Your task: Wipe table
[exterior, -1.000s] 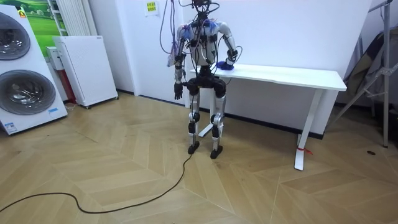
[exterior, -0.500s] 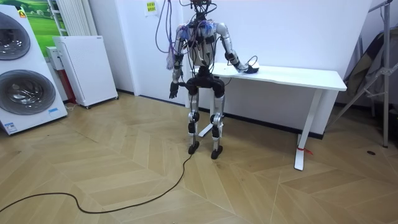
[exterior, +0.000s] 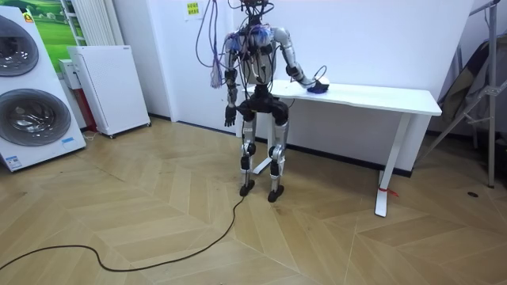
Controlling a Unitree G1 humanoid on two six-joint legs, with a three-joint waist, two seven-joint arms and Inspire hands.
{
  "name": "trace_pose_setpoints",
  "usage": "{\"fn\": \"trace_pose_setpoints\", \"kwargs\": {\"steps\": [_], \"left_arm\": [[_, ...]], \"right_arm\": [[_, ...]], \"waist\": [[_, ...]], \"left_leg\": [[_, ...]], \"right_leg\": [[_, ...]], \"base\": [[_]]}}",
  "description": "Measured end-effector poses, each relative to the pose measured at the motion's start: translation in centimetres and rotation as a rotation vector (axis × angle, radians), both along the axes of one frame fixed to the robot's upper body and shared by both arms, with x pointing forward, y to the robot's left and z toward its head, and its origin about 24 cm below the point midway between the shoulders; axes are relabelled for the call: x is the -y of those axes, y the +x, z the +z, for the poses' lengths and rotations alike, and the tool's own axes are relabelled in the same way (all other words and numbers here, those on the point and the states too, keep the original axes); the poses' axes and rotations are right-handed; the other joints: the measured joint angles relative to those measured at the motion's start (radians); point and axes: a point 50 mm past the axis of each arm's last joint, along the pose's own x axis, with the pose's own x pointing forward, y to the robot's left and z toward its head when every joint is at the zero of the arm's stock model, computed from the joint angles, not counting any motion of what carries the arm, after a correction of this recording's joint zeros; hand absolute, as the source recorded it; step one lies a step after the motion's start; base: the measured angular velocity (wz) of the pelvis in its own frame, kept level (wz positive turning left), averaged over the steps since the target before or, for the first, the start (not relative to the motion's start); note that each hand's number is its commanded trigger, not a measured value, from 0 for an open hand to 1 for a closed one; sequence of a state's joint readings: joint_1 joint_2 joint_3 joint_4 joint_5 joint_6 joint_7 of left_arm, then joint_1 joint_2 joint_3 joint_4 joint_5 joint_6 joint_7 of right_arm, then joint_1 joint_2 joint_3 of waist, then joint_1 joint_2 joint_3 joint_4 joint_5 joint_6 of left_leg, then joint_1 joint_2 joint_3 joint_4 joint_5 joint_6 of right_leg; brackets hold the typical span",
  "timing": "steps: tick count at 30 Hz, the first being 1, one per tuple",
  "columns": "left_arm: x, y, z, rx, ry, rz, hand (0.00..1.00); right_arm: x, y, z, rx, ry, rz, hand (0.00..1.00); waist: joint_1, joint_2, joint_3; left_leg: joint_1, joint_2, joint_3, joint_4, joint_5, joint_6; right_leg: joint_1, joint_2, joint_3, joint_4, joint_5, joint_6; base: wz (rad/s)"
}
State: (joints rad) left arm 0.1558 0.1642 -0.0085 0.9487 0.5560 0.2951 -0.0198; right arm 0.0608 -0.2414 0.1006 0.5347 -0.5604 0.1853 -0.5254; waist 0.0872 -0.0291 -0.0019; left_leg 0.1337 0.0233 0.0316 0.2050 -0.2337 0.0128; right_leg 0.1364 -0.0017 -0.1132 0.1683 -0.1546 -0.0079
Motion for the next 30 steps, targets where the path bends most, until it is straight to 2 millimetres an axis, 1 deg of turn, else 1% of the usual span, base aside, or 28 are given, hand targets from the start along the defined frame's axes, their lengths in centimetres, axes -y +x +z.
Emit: {"fn": "trace_pose_setpoints", "kwargs": {"steps": [2, 4, 5, 6, 7, 8, 10, 11, 12, 13, 14, 15, 16, 18, 20, 21, 23, 25, 26, 27, 28, 29, 30], "left_arm": [[0.2, 0.2, 0.0, 0.009, -0.009, 0.005, 0.0], [0.2, 0.2, 0.0, 0.01, -0.015, 0.019, 0.0], [0.1, -0.1, 0.0, 0.005, -0.013, 0.024, 0.0], [-0.1, -0.5, 0.0, -0.005, -0.008, 0.026, 0.0], [-0.3, -0.7, 0.0, -0.009, -0.004, 0.026, 0.0], [-0.4, -0.6, 0.0, -0.005, -0.003, 0.031, 0.0], [-0.8, -1.0, 0.1, 0.003, -0.001, 0.05, 0.0], [-1.4, -1.3, 0.3, 0.008, 0.009, 0.063, 0.0], [-2.1, -1.9, 0.4, 0.0, 0.023, 0.081, 0.0], [-2.4, -2.1, 0.5, 0.001, 0.031, 0.089, 0.0], [-2.9, -3.0, 0.6, -0.015, 0.046, 0.108, 0.0], [-3.3, -3.6, 0.7, -0.023, 0.055, 0.133, 0.0], [-3.4, -3.7, 0.7, -0.024, 0.06, 0.144, 0.0], [-4.2, -4.0, 1.0, -0.019, 0.082, 0.179, 0.0], [-4.4, -4.1, 1.1, -0.01, 0.084, 0.198, 0.0], [-4.5, -4.1, 1.1, -0.01, 0.085, 0.2, 0.0], [-4.2, -3.8, 1.0, -0.002, 0.08, 0.196, 0.0], [-3.6, -3.0, 0.9, 0.006, 0.068, 0.159, 0.0], [-3.2, -2.4, 0.7, 0.013, 0.06, 0.133, 0.0], [-2.7, -1.6, 0.6, 0.018, 0.054, 0.1, 0.0], [-2.4, -1.2, 0.5, 0.019, 0.048, 0.083, 0.0], [-1.9, -0.6, 0.4, 0.017, 0.041, 0.057, 0.0], [-1.5, 0.0, 0.4, 0.015, 0.039, 0.039, 0.0]], "right_arm": [[-0.9, 0.7, 0.2, 0.011, 0.001, 0.038, 1.0], [-0.9, 0.8, 0.2, 0.012, 0.0, 0.044, 1.0], [-0.7, 0.7, 0.1, 0.013, -0.002, 0.049, 1.0], [-0.4, 0.6, 0.0, 0.016, 0.002, 0.045, 1.0], [0.1, 0.3, -0.1, 0.018, 0.001, 0.044, 1.0], [0.5, 0.1, -0.1, 0.02, 0.003, 0.038, 1.0], [1.6, -0.5, -0.4, 0.026, 0.008, 0.007, 1.0], [2.2, -1.0, -0.5, 0.033, 0.01, -0.014, 1.0], [2.8, -1.5, -0.8, 0.035, 0.023, -0.057, 1.0], [3.1, -1.7, -0.9, 0.035, 0.03, -0.081, 1.0], [3.9, -2.2, -1.0, 0.035, 0.022, -0.124, 1.0], [5.0, -2.9, -1.0, 0.033, 0.01, -0.177, 1.0], [5.6, -3.3, -1.0, 0.03, 0.005, -0.206, 1.0], [7.7, -5.3, -1.3, -0.003, 0.0, -0.325, 1.0], [8.8, -6.4, -1.4, -0.021, -0.003, -0.389, 1.0], [8.9, -6.5, -1.4, -0.025, -0.003, -0.396, 1.0], [8.7, -6.4, -1.5, -0.027, -0.003, -0.385, 1.0], [8.1, -5.8, -1.6, -0.03, 0.008, -0.381, 1.0], [7.5, -4.8, -1.4, -0.024, 0.007, -0.364, 1.0], [6.8, -3.9, -1.2, -0.024, 0.003, -0.339, 1.0], [6.2, -3.3, -1.1, -0.026, 0.004, -0.315, 1.0], [4.4, -1.7, -0.6, -0.028, 0.013, -0.223, 1.0], [1.7, 0.0, -0.2, -0.034, 0.032, -0.092, 1.0]], "waist": [[0.0, -0.004, 0.0023], [-0.004, -0.004, 0.0023], [-0.007, -0.005, 0.0024], [-0.024, -0.007, 0.0026], [-0.037, -0.009, 0.001], [-0.04, -0.009, 0.001], [-0.042, -0.009, 0.0002], [-0.047, -0.009, -0.0008], [-0.049, -0.009, -0.0014], [-0.052, -0.008, -0.004], [-0.057, -0.005, -0.0088], [-0.063, -0.002, -0.0133], [-0.067, -0.002, -0.014], [-0.084, -0.008, -0.0169], [-0.08, -0.008, -0.0173], [-0.08, -0.008, -0.0172], [-0.079, -0.008, -0.0172], [-0.068, -0.007, -0.0174], [-0.044, -0.005, -0.0171], [-0.022, -0.004, -0.0166], [-0.008, -0.003, -0.016], [0.012, 0.001, -0.0146], [0.014, 0.003, -0.0124]], "left_leg": [[-0.011, 0.001, -0.006, 0.001, 0.002, -0.003], [-0.018, 0.0, -0.011, 0.002, 0.002, -0.003], [-0.021, 0.0, -0.013, 0.002, 0.002, -0.003], [-0.021, -0.003, -0.024, 0.002, 0.002, -0.003], [-0.02, -0.007, -0.036, 0.001, 0.002, -0.003], [-0.019, -0.009, -0.037, 0.001, 0.002, -0.003], [-0.016, -0.016, -0.041, -0.001, 0.002, -0.002], [-0.013, -0.019, -0.049, 0.0, -0.001, 0.002], [-0.006, -0.022, -0.053, -0.001, -0.003, 0.005], [-0.003, -0.023, -0.054, -0.001, -0.004, 0.008], [0.002, -0.028, -0.06, 0.001, -0.006, 0.011], [0.001, -0.035, -0.078, 0.004, -0.007, 0.016], [0.001, -0.037, -0.086, 0.007, -0.007, 0.018], [0.013, -0.037, -0.088, 0.016, -0.008, 0.02], [0.03, -0.036, -0.09, 0.015, -0.011, 0.024], [0.035, -0.036, -0.088, 0.013, -0.011, 0.024], [0.034, -0.038, -0.088, 0.015, -0.012, 0.026], [0.033, -0.036, -0.077, 0.015, -0.012, 0.026], [0.031, -0.032, -0.064, 0.012, -0.013, 0.024], [0.026, -0.028, -0.049, 0.011, -0.014, 0.022], [0.024, -0.024, -0.04, 0.011, -0.015, 0.02], [0.019, -0.018, -0.035, 0.013, -0.018, 0.015], [0.013, -0.009, -0.045, 0.021, -0.021, 0.009]], "right_leg": [[-0.009, 0.002, -0.002, -0.001, -0.002, -0.003], [-0.011, 0.002, -0.007, -0.004, -0.006, -0.003], [-0.006, 0.002, -0.01, -0.014, -0.005, -0.003], [0.002, -0.001, -0.022, -0.019, -0.005, -0.003], [0.008, -0.004, -0.029, -0.02, -0.009, 0.0], [0.011, -0.007, -0.029, -0.021, -0.01, 0.001], [0.025, -0.013, -0.044, -0.032, -0.012, 0.004], [0.031, -0.017, -0.056, -0.033, -0.013, 0.007], [0.04, -0.02, -0.057, -0.033, -0.015, 0.011], [0.045, -0.022, -0.057, -0.033, -0.017, 0.014], [0.055, -0.027, -0.058, -0.034, -0.02, 0.018], [0.062, -0.032, -0.063, -0.034, -0.021, 0.021], [0.069, -0.034, -0.067, -0.033, -0.021, 0.021], [0.097, -0.04, -0.064, -0.026, -0.021, 0.021], [0.11, -0.04, -0.058, -0.018, -0.021, 0.021], [0.113, -0.041, -0.059, -0.017, -0.021, 0.021], [0.114, -0.04, -0.067, -0.017, -0.021, 0.021], [0.107, -0.039, -0.062, -0.016, -0.02, 0.022], [0.098, -0.036, -0.05, -0.017, -0.02, 0.022], [0.086, -0.031, -0.052, -0.015, -0.02, 0.022], [0.078, -0.028, -0.051, -0.014, -0.02, 0.022], [0.059, -0.018, -0.051, -0.014, -0.017, 0.018], [0.048, -0.008, -0.059, -0.015, -0.009, 0.006]], "base": [[0.1], [0.13], [0.16], [0.31], [0.31], [0.33], [0.28], [0.32], [0.3], [0.24], [0.31], [0.37], [0.55], [0.62], [0.24], [0.0], [-0.1], [-0.23], [-0.62], [-0.73], [-0.94], [-0.88], [-0.8]]}}
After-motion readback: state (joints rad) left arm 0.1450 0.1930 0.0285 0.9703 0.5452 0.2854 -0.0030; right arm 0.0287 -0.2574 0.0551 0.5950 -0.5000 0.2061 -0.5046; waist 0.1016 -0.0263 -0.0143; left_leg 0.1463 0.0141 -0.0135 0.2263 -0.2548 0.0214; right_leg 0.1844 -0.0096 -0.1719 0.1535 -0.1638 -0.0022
